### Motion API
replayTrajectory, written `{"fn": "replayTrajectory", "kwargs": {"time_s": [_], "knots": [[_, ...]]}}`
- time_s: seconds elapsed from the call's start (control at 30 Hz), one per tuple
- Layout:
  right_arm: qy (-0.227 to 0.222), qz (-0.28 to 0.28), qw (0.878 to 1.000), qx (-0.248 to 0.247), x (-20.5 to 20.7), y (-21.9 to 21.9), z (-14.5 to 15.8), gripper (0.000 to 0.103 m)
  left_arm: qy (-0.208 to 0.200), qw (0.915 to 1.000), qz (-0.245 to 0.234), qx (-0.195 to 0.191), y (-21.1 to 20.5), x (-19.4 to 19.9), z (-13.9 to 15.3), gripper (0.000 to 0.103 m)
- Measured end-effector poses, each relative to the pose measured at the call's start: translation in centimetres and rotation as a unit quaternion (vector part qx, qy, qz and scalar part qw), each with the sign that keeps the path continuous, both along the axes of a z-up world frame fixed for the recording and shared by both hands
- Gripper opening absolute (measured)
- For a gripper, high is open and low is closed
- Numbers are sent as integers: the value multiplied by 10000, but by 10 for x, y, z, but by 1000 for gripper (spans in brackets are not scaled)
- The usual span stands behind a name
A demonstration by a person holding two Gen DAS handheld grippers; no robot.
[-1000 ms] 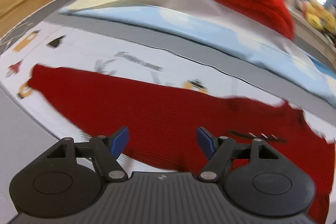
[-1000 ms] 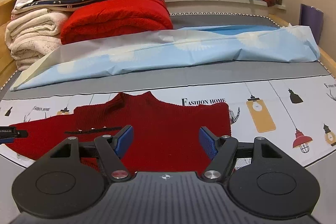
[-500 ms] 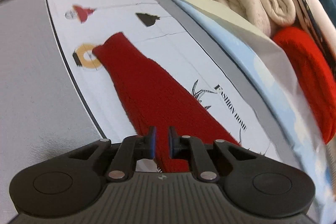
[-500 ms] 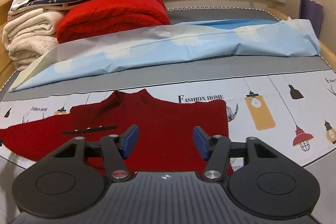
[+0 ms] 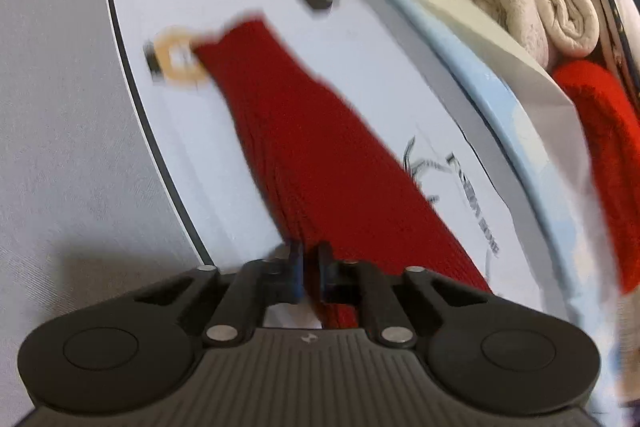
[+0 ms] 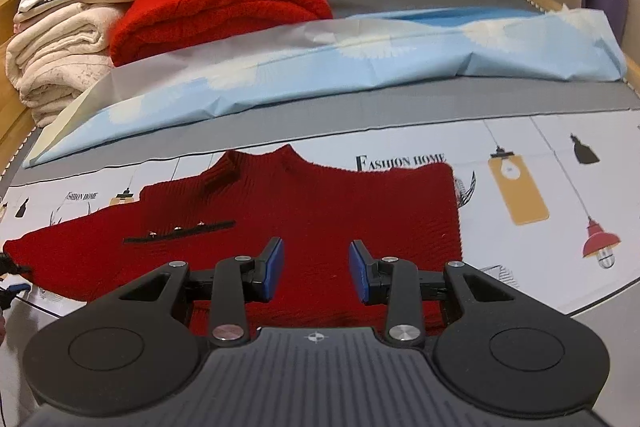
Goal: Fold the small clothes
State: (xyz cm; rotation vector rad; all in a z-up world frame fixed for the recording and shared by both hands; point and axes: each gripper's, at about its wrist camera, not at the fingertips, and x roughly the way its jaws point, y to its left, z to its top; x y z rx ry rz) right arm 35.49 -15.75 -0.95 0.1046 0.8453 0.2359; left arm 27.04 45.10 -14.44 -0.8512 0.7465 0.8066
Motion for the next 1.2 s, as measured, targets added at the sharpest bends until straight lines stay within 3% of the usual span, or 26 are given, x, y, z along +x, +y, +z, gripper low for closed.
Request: {"fn": "replayTrajectory", "kwargs": {"time_s": [0.07,0.13,0.2,0.27,0.3,0.37,0.4,0.43,0.47,0.5,0.53,0.57,0.63,0.67,0.73,0.8,0.87,1.0,1.1,1.13,1.2], "knots": [[45,-44,10000,62,2,1,-2,38,7,9947,-470,918,-33,19,45,4],[35,-141,9998,99,3,0,-2,38,-367,9764,-1172,1774,-84,36,94,4],[-26,-249,9997,70,2,-2,0,38,-883,9562,-1765,2163,-137,41,126,0],[-58,-351,9994,46,2,-5,-1,38,-1406,9248,-2740,2234,-207,46,146,0],[-55,-400,9992,51,2,-7,-1,38,-1638,9046,-3340,2083,-242,46,150,0],[-15,-517,9986,93,3,-12,-4,38,-1957,8506,-4660,1452,-305,47,151,4],[10,-566,9983,108,4,-14,-5,38,-1917,8324,-4989,1463,-327,45,150,4],[48,-625,9980,116,4,-16,-8,38,-1791,8258,-5094,1627,-339,44,150,6],[84,-663,9977,126,5,-17,-9,38,-1642,8291,-5047,1755,-341,44,147,10],[127,-692,9974,144,5,-18,-11,38,-1473,8428,-4881,1726,-334,48,142,13],[175,-721,9971,180,6,-19,-13,38,-1272,8666,-4578,1526,-316,53,134,19],[210,-726,9969,221,6,-19,-14,38,-1060,8961,-4136,1209,-290,59,124,22],[236,-687,9970,280,6,-19,-14,38,-709,9422,-3242,467,-237,65,101,25],[232,-662,9971,288,6,-17,-14,38,-522,9615,-2697,23,-207,65,87,34],[232,-607,9975,287,7,-15,-14,39,-279,9822,-1700,-749,-155,58,65,43],[262,-584,9975,313,8,-15,-14,39,-216,9848,-895,-1475,-121,45,46,46],[281,-583,9973,335,9,-15,-15,39,-277,9782,-561,-1979,-108,38,32,46],[295,-568,9974,332,11,-14,-16,39,-43,9753,-962,-1987,-121,54,18,58],[317,-596,9971,358,12,-13,-17,39,381,9722,-1221,-1961,-145,57,0,58],[326,-595,9970,362,12,-13,-18,39,511,9706,-1257,-1990,-149,58,-7,56],[326,-570,9972,365,12,-12,-18,39,627,9679,-1280,-2070,-154,58,-16,31]]}}
